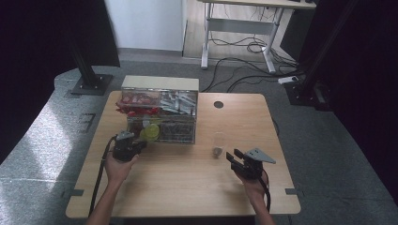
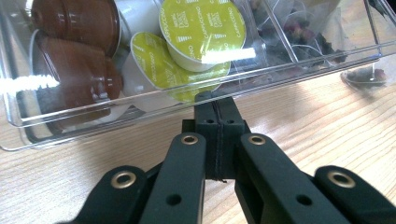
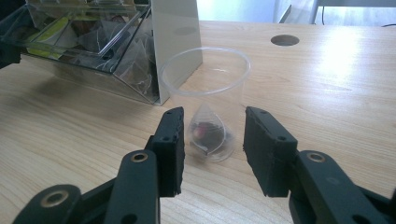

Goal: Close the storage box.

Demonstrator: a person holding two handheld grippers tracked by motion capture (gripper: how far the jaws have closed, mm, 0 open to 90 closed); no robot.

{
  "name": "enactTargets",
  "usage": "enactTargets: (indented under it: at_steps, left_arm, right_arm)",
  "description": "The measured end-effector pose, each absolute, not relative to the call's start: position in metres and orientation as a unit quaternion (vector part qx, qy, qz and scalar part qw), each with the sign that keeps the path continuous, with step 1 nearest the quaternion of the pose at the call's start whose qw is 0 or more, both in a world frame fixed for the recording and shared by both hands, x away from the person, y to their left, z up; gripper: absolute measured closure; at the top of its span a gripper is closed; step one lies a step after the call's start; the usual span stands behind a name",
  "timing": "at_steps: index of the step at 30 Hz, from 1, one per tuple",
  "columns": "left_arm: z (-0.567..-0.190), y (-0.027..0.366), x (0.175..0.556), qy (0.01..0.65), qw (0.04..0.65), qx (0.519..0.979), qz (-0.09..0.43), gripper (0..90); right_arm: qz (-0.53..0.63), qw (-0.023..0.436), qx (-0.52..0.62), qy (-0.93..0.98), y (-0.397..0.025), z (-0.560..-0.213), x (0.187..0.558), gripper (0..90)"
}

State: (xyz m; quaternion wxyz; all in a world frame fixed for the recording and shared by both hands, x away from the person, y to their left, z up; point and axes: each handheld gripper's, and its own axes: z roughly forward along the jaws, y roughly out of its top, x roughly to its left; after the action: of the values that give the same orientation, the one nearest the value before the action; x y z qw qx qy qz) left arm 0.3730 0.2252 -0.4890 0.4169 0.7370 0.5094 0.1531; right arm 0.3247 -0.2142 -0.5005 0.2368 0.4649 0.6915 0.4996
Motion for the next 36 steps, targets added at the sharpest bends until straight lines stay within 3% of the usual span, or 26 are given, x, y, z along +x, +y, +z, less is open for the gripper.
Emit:
enactTargets:
  at_steps: [29,36]
  left_arm:
    - [-0.5,0.222,0.365,0.5,0.429,0.739,0.143,90.0]
    - [-0.499,0.22,0.356,0.478,0.449,0.74,0.147,70.1]
  right_arm:
    - [0.5,0.239,0.465,0.691,-0.215,-0.501,0.324,57.6]
    - [0.502,0.246,0.462,0.689,-0.216,-0.5,0.322,53.5]
